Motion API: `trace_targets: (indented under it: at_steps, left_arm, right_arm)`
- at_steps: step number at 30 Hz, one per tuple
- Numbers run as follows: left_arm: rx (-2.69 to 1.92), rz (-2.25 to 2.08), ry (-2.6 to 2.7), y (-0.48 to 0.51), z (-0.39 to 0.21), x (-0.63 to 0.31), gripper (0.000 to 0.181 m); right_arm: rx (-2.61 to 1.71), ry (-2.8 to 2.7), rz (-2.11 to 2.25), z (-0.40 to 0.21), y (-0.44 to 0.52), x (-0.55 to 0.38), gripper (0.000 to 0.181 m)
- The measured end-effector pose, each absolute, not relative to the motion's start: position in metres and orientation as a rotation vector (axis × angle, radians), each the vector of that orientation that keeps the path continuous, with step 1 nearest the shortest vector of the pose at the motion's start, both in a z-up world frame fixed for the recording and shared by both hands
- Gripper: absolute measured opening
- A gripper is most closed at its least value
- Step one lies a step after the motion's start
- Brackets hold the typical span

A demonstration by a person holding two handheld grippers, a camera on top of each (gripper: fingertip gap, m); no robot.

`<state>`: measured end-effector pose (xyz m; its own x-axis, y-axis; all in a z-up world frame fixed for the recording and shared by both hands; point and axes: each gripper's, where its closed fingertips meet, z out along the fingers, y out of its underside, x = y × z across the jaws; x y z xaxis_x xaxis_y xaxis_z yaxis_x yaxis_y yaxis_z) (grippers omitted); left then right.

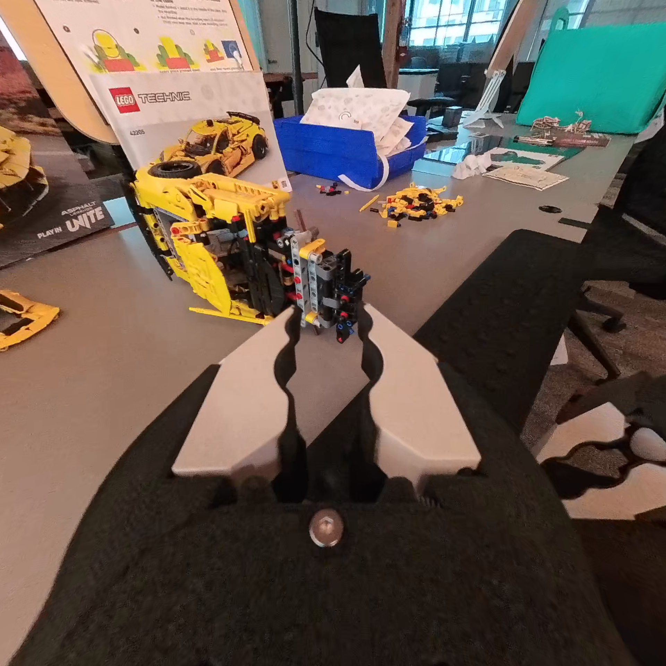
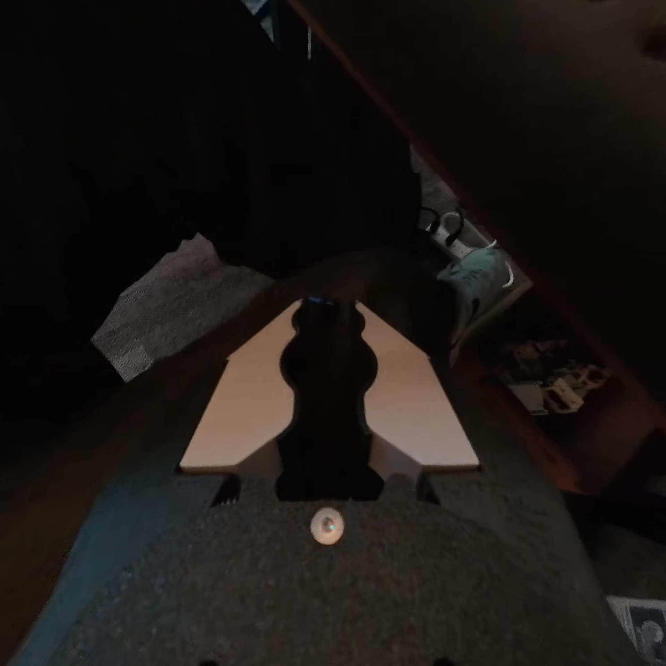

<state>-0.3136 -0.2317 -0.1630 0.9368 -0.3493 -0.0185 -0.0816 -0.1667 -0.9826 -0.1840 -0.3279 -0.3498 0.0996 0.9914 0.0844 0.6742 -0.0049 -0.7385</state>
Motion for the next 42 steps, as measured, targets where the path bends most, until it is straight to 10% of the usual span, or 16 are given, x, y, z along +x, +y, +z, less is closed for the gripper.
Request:
trace_targets:
  at_steps: [10, 22, 42]
  left_arm:
    - [-1.693, -0.226, 0.342, -0.237, -0.158, -0.311, 0.031]
    - [-1.839, -1.102, 0.401, -0.353, -0.118, -0.169, 0.031]
    - [-1.851, -1.327, 0.535, -0.294, -0.075, -0.150, 0.007]
  right_arm:
    - [-1.763, -1.589, 0.746, -0.356, -0.323, -0.190, 0.007]
    - [-1.020, -1.320, 0.623, -0.122, -0.355, -0.160, 0.006]
    - [-1.034, -1.248, 0.835, -0.078, -0.286, -0.160, 0.006]
